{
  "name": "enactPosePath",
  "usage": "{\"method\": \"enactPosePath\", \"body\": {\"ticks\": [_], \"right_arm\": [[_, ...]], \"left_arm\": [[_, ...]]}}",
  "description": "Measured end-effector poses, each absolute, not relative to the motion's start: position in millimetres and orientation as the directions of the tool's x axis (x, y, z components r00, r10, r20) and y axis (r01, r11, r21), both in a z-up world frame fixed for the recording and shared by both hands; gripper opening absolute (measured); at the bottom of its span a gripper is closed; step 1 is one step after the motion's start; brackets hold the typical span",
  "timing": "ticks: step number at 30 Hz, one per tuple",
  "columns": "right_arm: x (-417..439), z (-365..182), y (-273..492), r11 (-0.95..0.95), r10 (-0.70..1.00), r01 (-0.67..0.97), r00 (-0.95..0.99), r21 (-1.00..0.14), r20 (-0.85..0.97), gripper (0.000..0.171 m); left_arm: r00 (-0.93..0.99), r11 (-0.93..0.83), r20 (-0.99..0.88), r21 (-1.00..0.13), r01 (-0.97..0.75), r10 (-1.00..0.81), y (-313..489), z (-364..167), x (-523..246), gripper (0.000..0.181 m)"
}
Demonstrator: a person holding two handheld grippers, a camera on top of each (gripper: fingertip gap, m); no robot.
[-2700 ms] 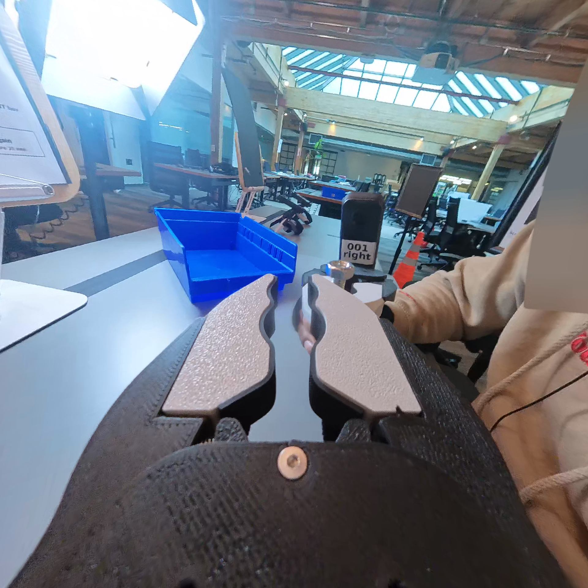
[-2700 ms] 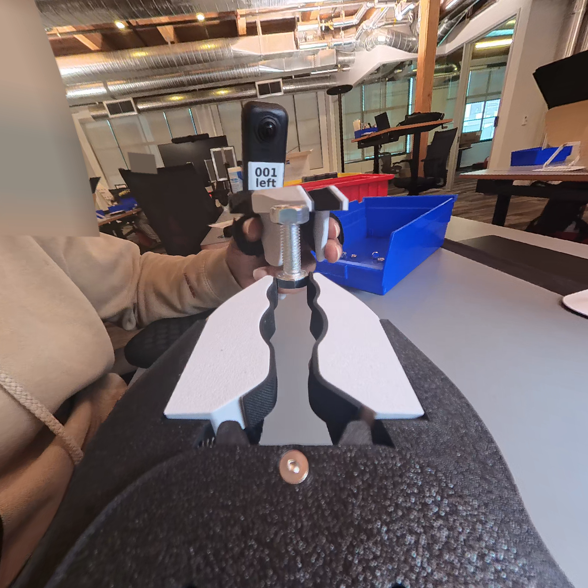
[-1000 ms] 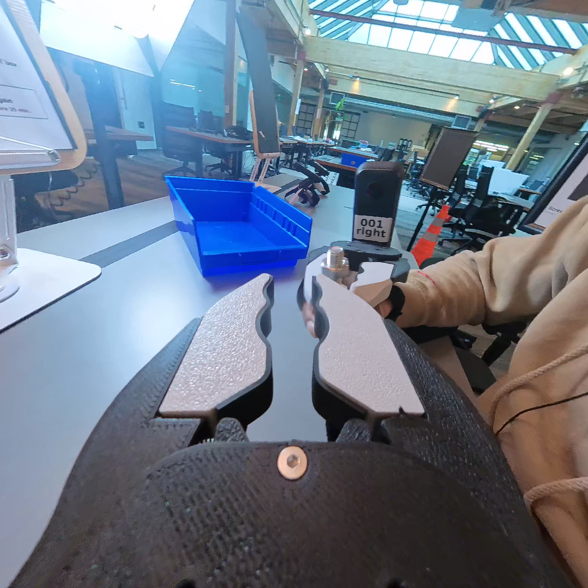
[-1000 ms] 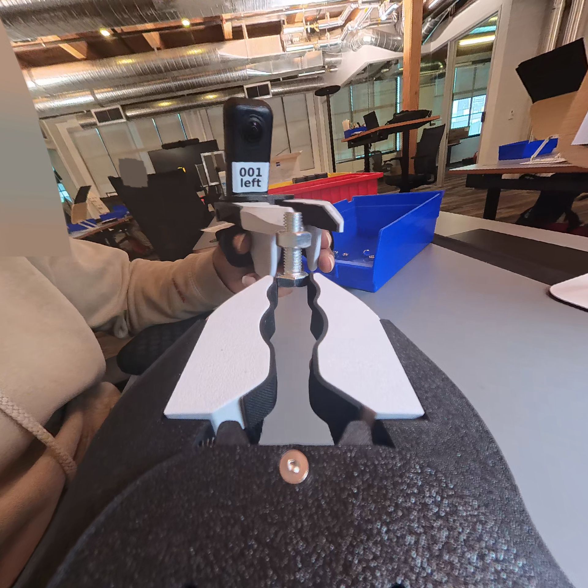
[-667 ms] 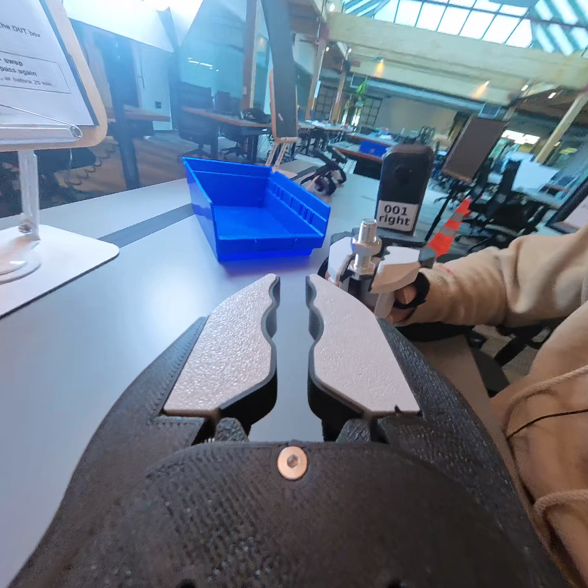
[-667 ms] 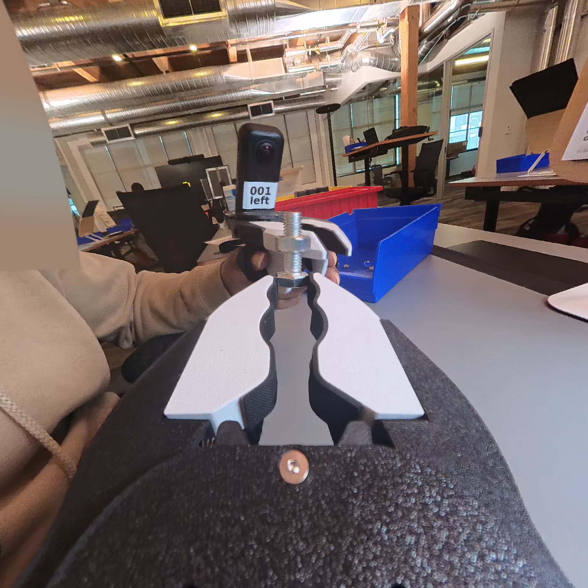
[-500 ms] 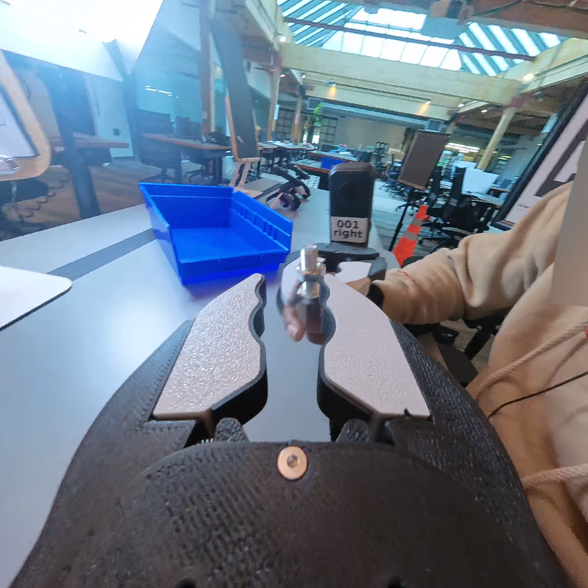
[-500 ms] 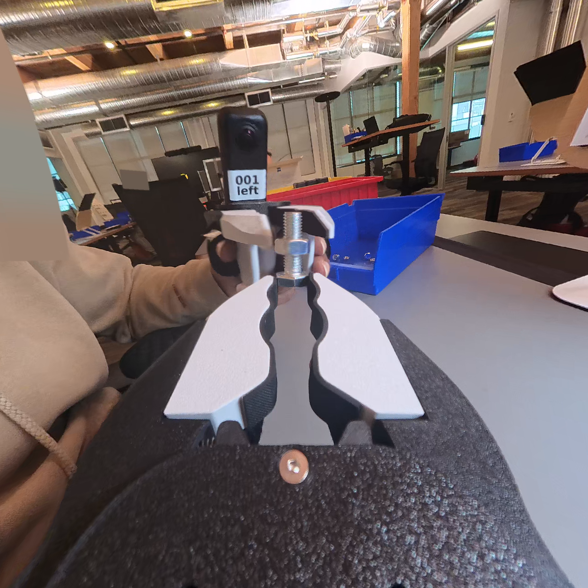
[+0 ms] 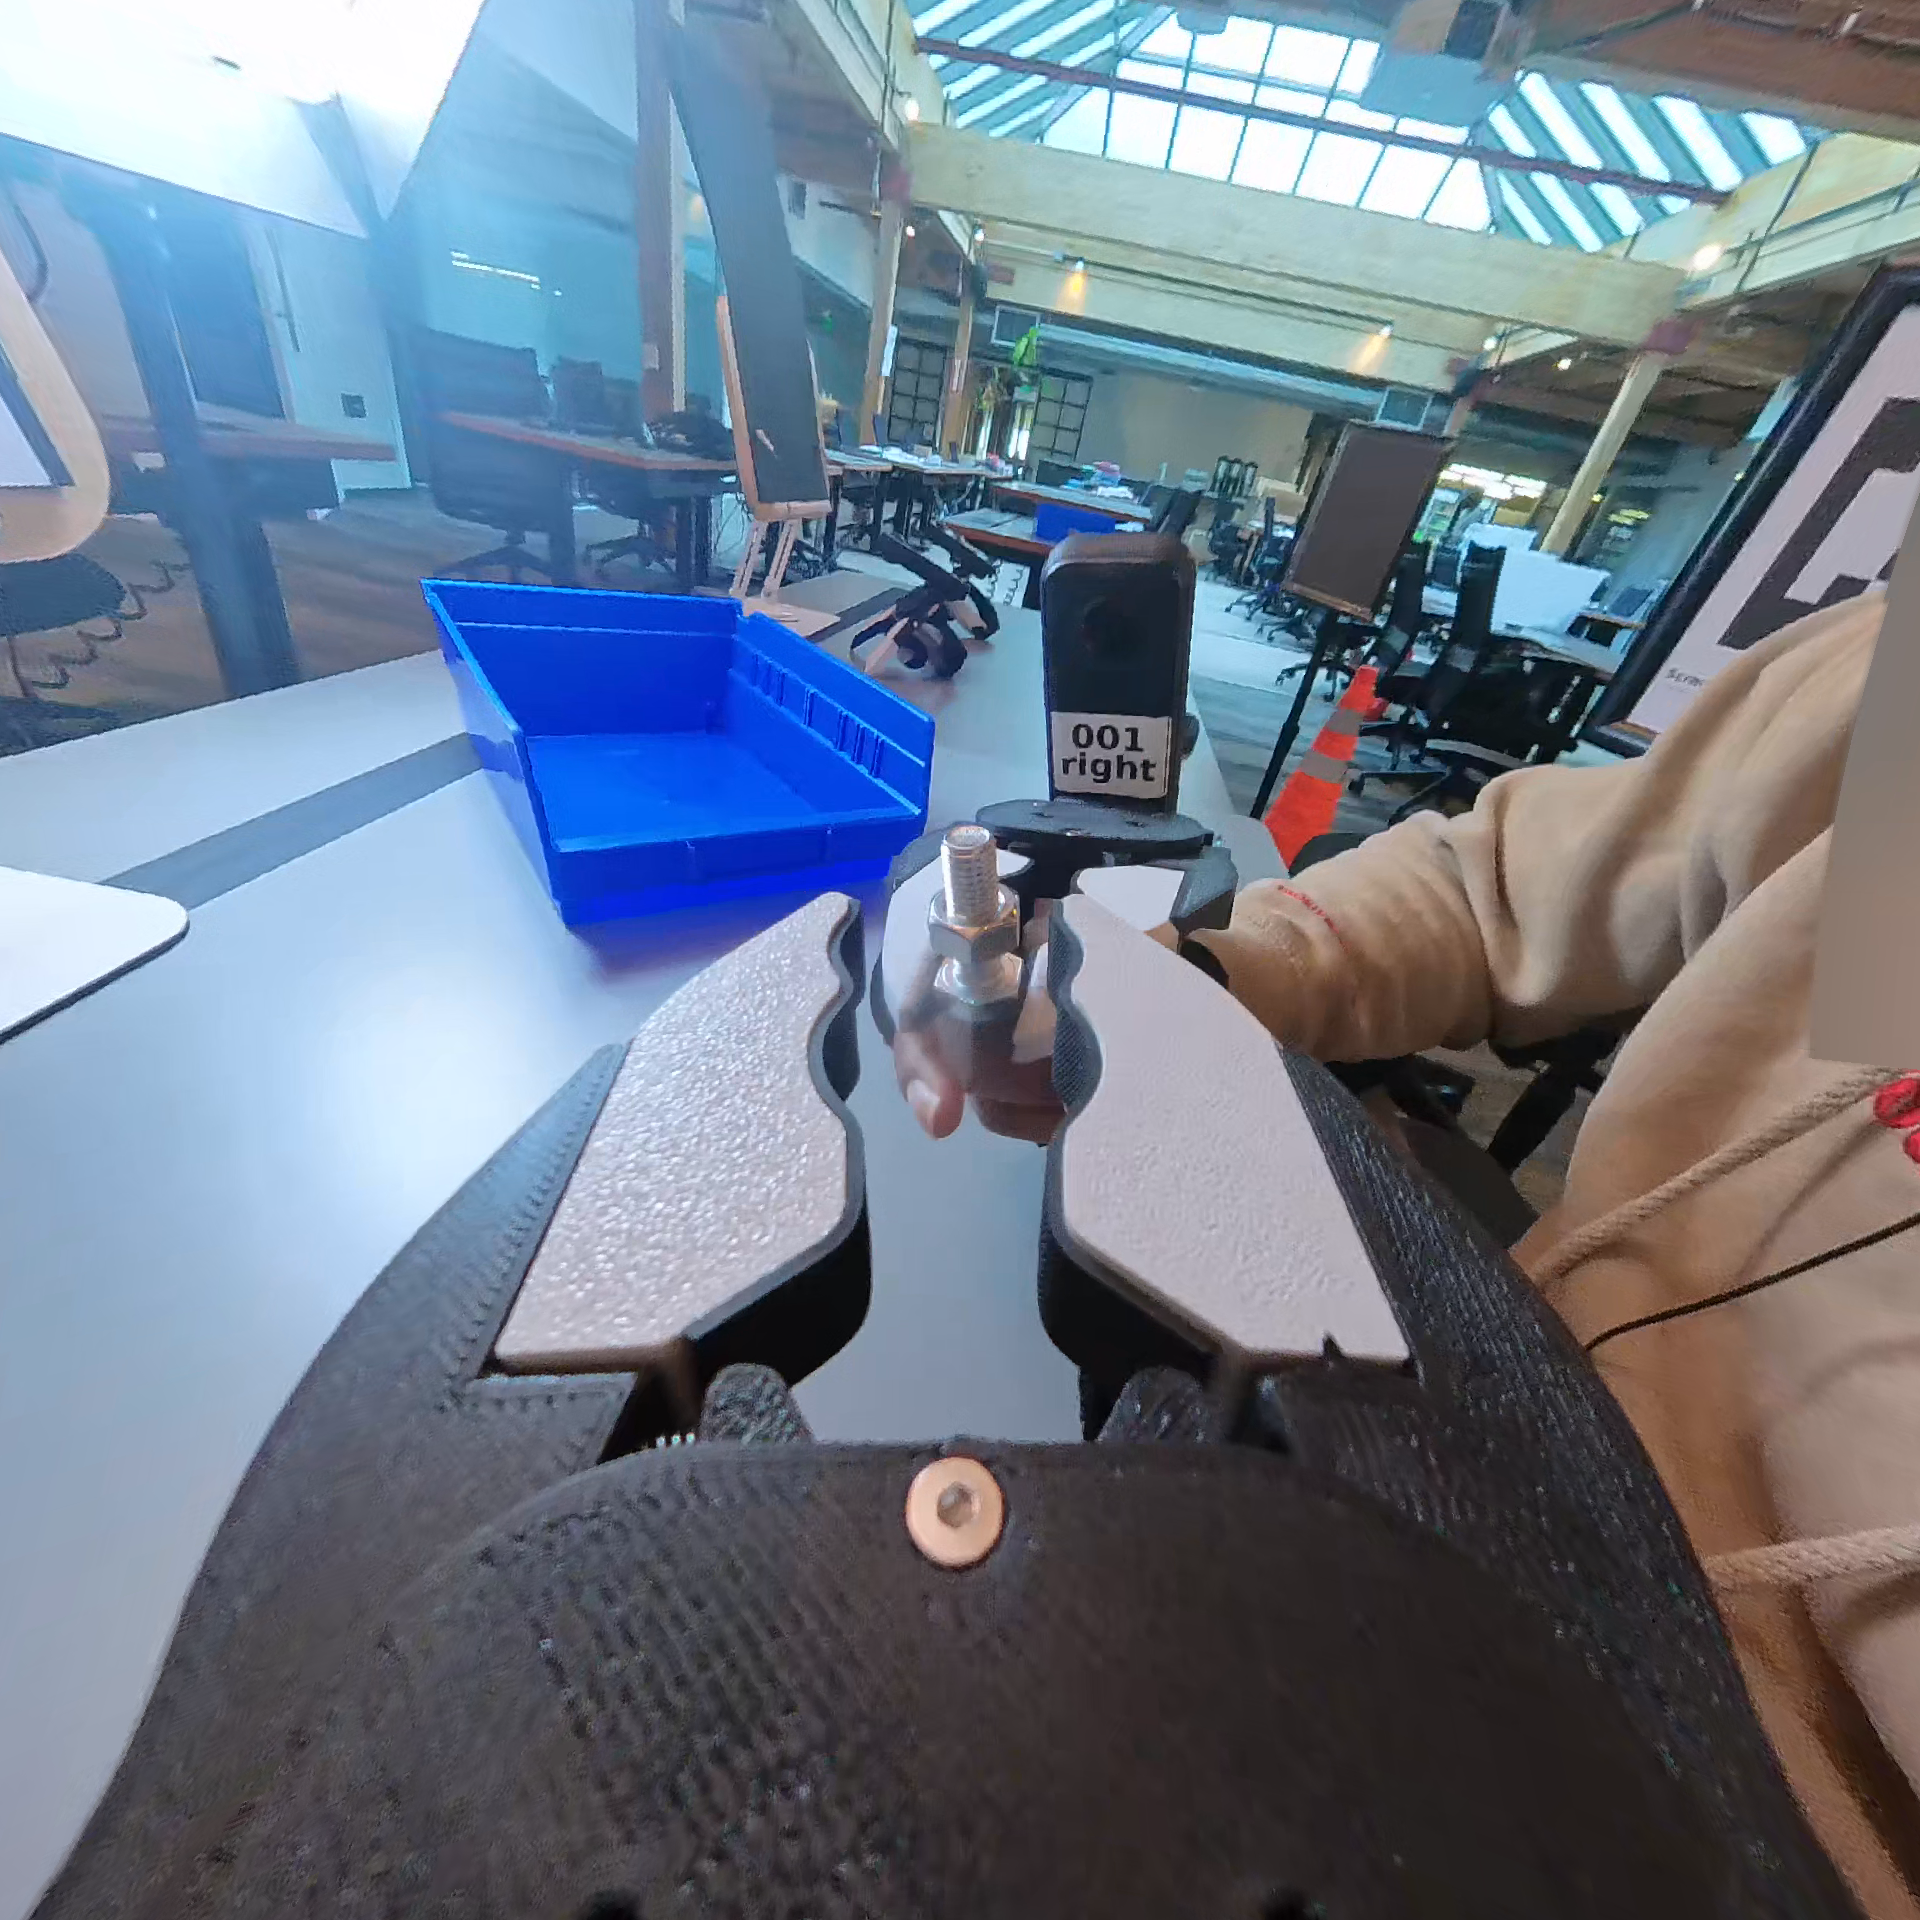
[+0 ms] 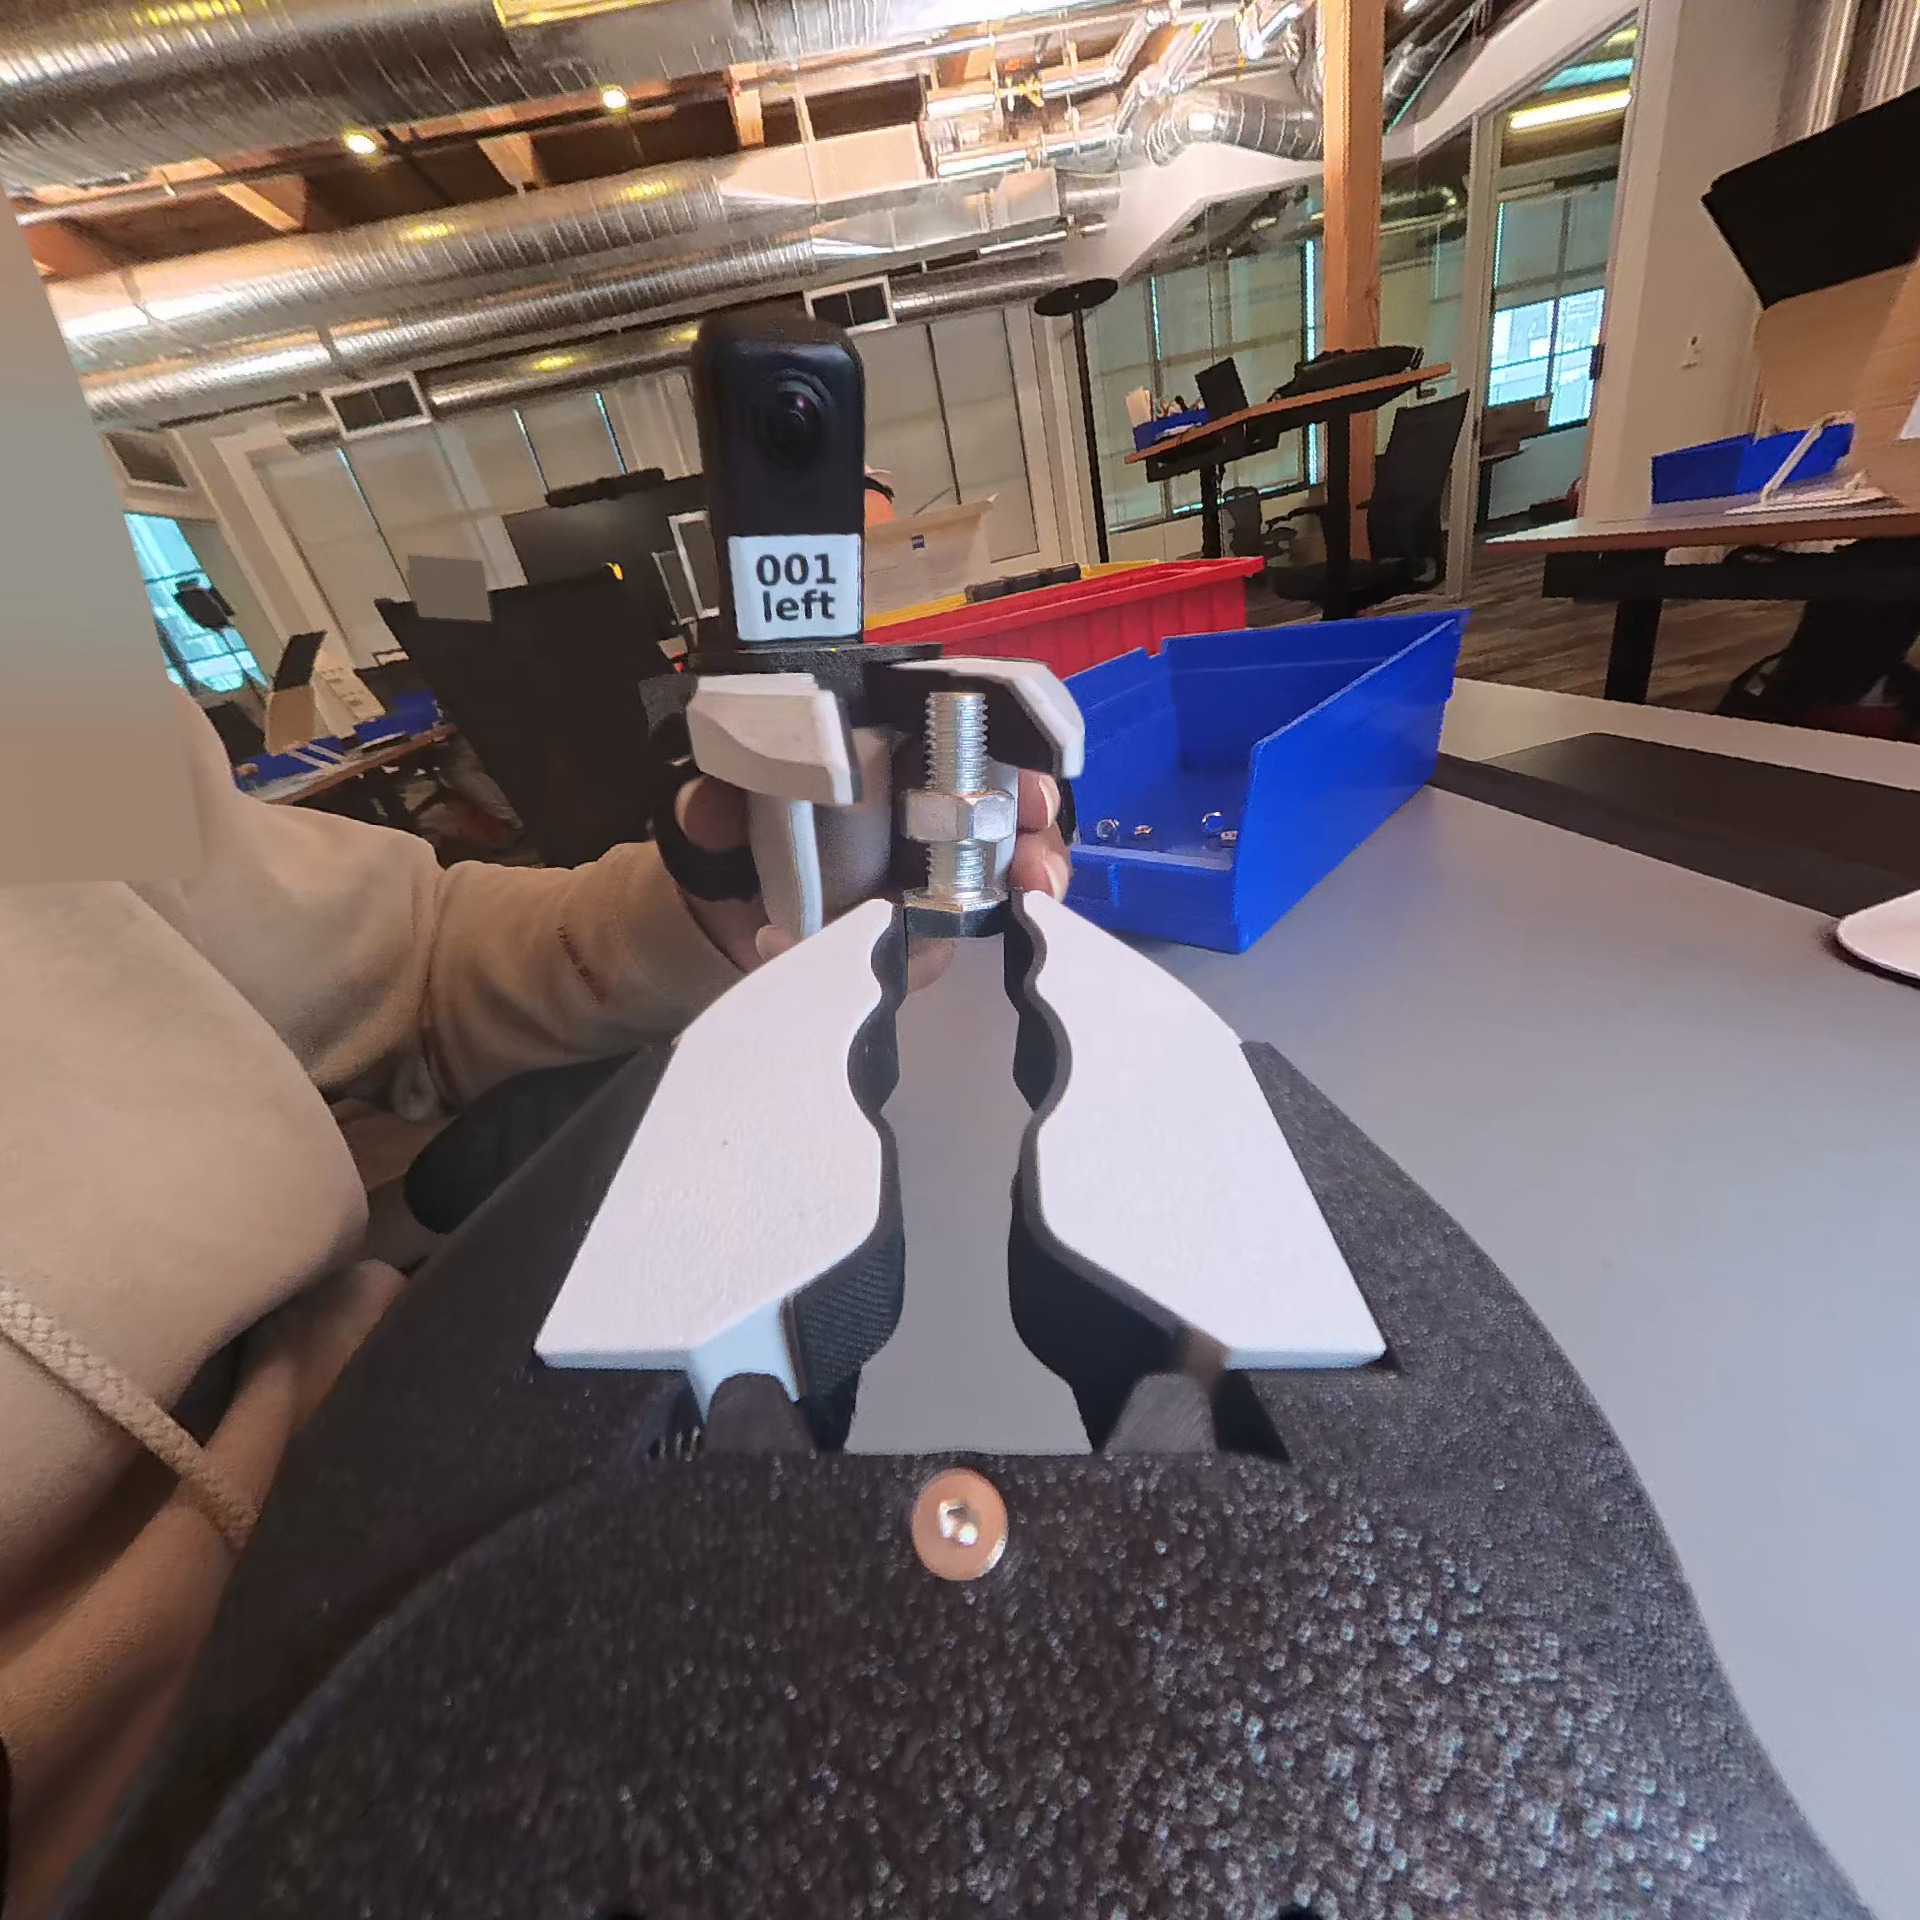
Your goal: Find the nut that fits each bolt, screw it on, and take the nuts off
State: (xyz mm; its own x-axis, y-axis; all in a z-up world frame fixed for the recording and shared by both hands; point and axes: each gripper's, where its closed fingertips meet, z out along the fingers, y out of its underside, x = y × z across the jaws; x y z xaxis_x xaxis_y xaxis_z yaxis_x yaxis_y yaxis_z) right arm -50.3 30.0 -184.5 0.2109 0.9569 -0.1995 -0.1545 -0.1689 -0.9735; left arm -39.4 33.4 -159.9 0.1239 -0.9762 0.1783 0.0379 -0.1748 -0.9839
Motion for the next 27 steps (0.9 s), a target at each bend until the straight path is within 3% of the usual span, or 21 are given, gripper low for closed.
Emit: {"method": "enactPosePath", "body": {"ticks": [2, 4, 7, 17, 20, 22, 27], "right_arm": [[-49.8, -184.8, 30.5, -0.174, 0.955, -0.158, 0.215, -0.972, -0.206, 0.018], [-45.1, -179.8, 31.6, -0.191, 0.954, -0.192, 0.196, -0.963, -0.229, 0.018], [-44.1, -178.4, 32.2, -0.170, 0.955, -0.185, 0.212, -0.968, -0.209, 0.018], [-48.4, -186.8, 32.9, -0.190, 0.951, -0.150, 0.215, -0.970, -0.220, 0.018], [-49.1, -188.3, 33.5, -0.195, 0.950, -0.148, 0.219, -0.970, -0.224, 0.018], [-45.4, -184.7, 35.4, -0.202, 0.948, -0.169, 0.213, -0.965, -0.236, 0.018], [-41.2, -184.4, 41.4, -0.183, 0.941, -0.152, 0.259, -0.971, -0.218, 0.018]], "left_arm": [[0.164, -0.157, 0.156, -0.988, 0.004, -0.974, 38.4, -166.2, -39.1, 0.033], [0.245, -0.197, 0.188, -0.980, -0.011, -0.951, 55.3, -172.8, -48.1, 0.004], [0.257, -0.246, 0.240, -0.969, 0.009, -0.936, 65.9, -175.4, -55.7, 0.013], [0.110, -0.172, 0.174, -0.985, 0.029, -0.979, 33.0, -164.8, -39.0, 0.029], [0.163, -0.139, 0.134, -0.990, -0.017, -0.977, 38.2, -172.2, -38.7, 0.026], [0.229, -0.170, 0.160, -0.985, -0.023, -0.960, 51.0, -175.0, -45.2, 0.009], [0.255, -0.189, 0.183, -0.982, 0.000, -0.950, 59.9, -174.7, -52.5, 0.010]]}}
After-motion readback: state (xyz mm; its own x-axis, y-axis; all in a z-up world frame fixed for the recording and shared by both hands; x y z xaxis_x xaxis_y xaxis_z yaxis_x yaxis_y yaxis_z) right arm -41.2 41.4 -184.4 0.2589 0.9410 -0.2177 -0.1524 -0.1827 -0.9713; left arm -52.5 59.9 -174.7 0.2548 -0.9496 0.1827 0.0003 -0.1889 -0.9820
